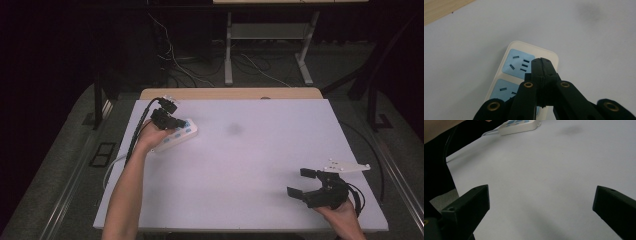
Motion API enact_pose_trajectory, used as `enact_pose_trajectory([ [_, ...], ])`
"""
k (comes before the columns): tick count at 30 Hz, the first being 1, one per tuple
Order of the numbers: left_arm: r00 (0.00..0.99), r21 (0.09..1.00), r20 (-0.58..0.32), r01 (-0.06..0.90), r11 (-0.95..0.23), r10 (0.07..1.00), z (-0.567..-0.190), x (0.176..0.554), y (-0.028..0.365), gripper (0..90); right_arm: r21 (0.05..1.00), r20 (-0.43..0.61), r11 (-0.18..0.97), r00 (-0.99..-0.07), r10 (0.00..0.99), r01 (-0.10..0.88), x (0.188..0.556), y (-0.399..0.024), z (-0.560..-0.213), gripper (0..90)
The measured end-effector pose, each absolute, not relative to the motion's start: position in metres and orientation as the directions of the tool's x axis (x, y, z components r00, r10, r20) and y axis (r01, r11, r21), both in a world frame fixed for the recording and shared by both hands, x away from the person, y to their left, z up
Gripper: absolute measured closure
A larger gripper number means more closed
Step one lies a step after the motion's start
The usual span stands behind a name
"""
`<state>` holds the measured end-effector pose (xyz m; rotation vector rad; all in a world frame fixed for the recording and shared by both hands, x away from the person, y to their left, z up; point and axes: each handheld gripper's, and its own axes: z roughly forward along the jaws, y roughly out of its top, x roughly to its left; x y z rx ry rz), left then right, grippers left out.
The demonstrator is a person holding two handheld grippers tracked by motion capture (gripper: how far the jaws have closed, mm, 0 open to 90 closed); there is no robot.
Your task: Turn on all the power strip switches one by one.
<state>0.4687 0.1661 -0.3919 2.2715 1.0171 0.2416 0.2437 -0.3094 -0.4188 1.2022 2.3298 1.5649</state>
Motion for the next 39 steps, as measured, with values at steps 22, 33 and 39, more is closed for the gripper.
enact_pose_trajectory([
  [22,0.706,0.598,-0.076,0.598,-0.534,0.704,-0.404,0.472,0.153,89.7,0.814,0.338,0.17,-0.69,0.64,0.556,0.245,-0.308,-0.419,0.7],
  [33,0.702,0.604,-0.082,0.6,-0.525,0.707,-0.407,0.472,0.153,89.8,0.811,0.338,0.174,-0.691,0.639,0.558,0.245,-0.308,-0.42,0.7],
  [39,0.698,0.605,-0.102,0.609,-0.512,0.709,-0.408,0.474,0.155,89.8,0.811,0.336,0.178,-0.693,0.638,0.557,0.245,-0.307,-0.42,0.7],
])
